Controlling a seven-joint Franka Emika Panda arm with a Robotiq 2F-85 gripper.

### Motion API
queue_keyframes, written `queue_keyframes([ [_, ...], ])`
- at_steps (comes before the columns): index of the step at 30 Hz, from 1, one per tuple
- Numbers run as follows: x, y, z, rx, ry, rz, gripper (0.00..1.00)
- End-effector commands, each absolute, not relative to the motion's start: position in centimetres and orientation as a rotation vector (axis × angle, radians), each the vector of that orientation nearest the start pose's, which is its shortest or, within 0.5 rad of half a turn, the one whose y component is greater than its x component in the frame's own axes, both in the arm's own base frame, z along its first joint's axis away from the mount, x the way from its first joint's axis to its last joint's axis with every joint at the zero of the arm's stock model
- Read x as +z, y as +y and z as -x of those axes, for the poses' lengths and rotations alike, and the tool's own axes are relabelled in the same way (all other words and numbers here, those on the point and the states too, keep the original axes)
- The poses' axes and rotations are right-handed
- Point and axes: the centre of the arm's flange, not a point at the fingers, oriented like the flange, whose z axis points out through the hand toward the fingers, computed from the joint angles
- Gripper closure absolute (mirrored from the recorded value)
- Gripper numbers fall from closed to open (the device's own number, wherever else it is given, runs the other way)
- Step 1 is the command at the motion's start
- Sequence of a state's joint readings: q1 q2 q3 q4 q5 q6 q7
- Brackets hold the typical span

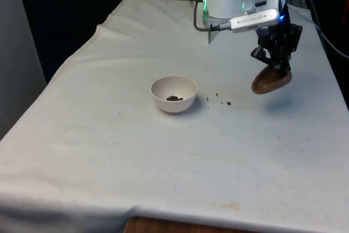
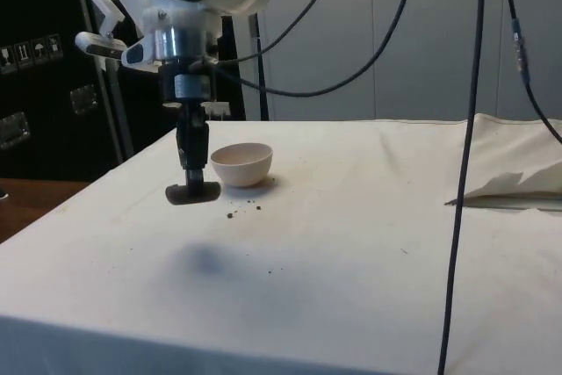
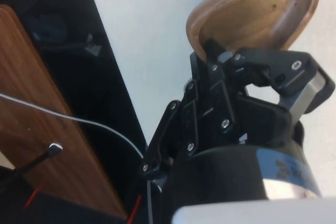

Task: Pour the coffee beans from the cup into the bowl.

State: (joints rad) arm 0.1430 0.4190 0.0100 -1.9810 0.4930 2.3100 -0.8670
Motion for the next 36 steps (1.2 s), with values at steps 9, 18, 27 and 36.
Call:
queue_keyframes([
  [9,24.5,11.1,-58.4,-0.131,-0.944,2.667,1.00],
  [18,23.7,12.2,-57.5,-0.191,-0.969,2.685,1.00],
  [27,23.1,13.5,-57.1,-0.239,-0.985,2.698,1.00],
  [36,21.6,13.8,-57.1,-0.274,-1.002,2.715,1.00],
])
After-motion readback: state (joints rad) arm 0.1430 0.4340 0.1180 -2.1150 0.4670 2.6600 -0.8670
